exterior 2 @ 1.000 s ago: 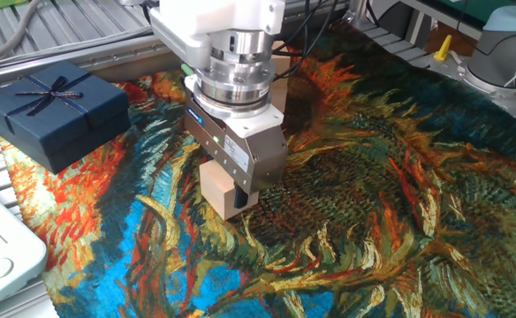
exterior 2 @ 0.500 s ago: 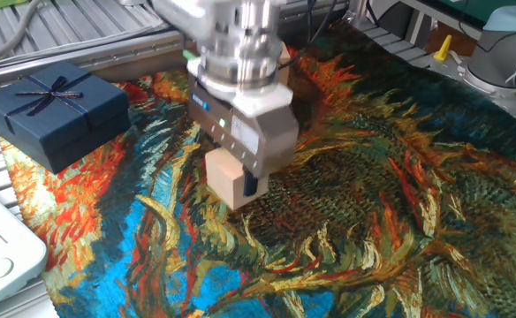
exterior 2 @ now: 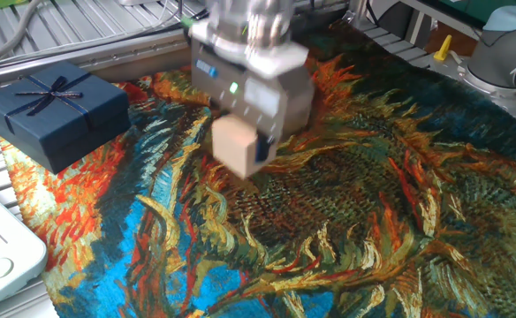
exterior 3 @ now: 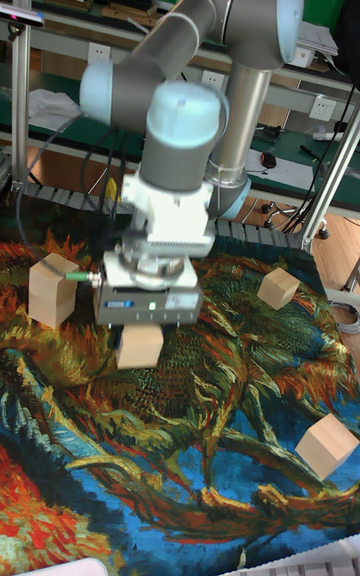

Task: Stack the blocks in a vertical line of five

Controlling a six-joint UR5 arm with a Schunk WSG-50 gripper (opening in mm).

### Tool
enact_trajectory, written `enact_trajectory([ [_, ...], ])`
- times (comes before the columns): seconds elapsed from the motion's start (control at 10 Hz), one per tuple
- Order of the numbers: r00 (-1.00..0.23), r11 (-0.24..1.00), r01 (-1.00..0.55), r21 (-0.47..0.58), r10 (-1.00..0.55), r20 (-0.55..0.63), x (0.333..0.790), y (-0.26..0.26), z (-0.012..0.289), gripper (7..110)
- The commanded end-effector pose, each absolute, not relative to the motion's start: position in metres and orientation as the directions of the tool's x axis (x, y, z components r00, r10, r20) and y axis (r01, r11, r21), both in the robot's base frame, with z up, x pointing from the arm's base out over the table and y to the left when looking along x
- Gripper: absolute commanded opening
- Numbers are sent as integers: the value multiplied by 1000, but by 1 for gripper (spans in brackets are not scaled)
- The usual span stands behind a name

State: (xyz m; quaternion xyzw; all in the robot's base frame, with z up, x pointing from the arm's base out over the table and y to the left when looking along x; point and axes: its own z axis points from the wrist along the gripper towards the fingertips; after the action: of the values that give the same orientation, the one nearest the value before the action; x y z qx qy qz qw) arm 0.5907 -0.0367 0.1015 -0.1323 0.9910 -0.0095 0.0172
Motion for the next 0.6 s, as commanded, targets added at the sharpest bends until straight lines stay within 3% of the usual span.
enact_trajectory([
  [0.0, -912, 910, -410, -55, -410, 19, 550, -51, 136, 22],
  [0.5, -653, 654, -756, 37, -757, 23, 509, -51, 144, 22],
])
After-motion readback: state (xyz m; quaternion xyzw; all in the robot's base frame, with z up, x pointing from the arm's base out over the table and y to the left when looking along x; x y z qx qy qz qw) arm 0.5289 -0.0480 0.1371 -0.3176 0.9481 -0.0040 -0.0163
